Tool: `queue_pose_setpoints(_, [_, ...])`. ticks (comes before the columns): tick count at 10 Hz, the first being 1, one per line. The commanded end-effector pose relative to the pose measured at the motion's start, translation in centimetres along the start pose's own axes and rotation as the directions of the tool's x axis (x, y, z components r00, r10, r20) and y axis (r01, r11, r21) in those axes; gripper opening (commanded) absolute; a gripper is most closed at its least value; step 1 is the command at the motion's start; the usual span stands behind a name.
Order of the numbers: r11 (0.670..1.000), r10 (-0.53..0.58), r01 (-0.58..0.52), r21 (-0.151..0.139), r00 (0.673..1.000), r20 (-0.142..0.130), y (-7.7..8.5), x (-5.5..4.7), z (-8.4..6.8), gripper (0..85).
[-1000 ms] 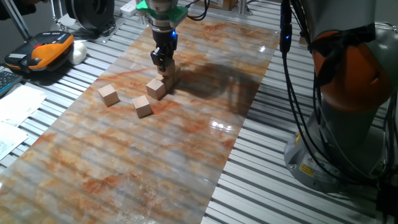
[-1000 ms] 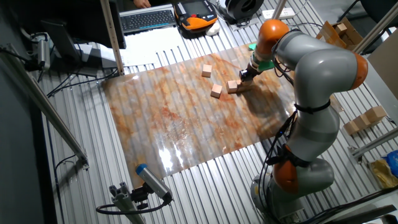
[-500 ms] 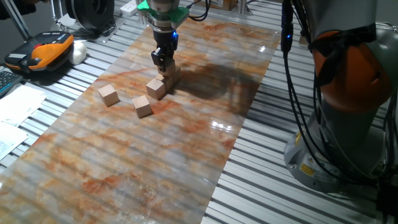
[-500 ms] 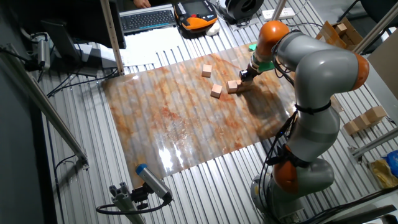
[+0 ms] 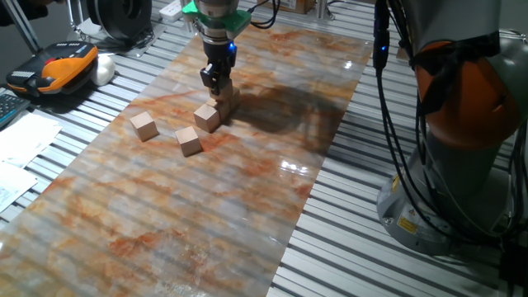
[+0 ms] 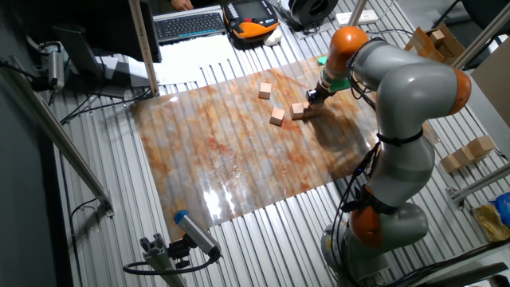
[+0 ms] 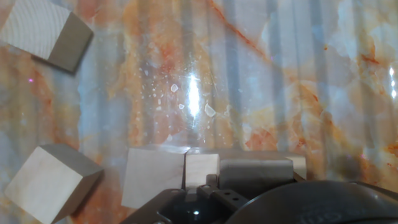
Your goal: Stack the blocks into a pyramid shape
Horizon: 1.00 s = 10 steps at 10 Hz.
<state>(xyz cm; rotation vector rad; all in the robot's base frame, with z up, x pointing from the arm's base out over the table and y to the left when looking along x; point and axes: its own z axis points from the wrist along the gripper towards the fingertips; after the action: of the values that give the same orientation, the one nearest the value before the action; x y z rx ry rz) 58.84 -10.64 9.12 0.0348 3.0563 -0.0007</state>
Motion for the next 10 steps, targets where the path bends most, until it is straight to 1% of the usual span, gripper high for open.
queue_pose_setpoints(1, [1.0, -0.002, 0.002, 0.002, 1.0, -0.003, 0.03, -0.04, 0.01, 17.0])
queue_pose_setpoints(4, [1.0, 0.001, -0.001, 0.002, 1.0, -0.002, 0.01, -0.06, 0.0, 17.0])
queue_pose_setpoints(5, [1.0, 0.001, -0.001, 0.002, 1.0, 0.001, 0.02, -0.07, 0.01, 34.0])
queue_pose_setpoints(6, [1.0, 0.006, -0.006, 0.006, 1.0, 0.003, 0.01, -0.07, 0.0, 34.0])
queue_pose_setpoints(8, [1.0, 0.016, -0.017, 0.022, 1.0, 0.007, 0.0, -0.07, 0.01, 34.0])
queue_pose_setpoints(10, [0.999, 0.019, -0.02, 0.025, 1.0, 0.005, -0.01, -0.05, 0.02, 34.0])
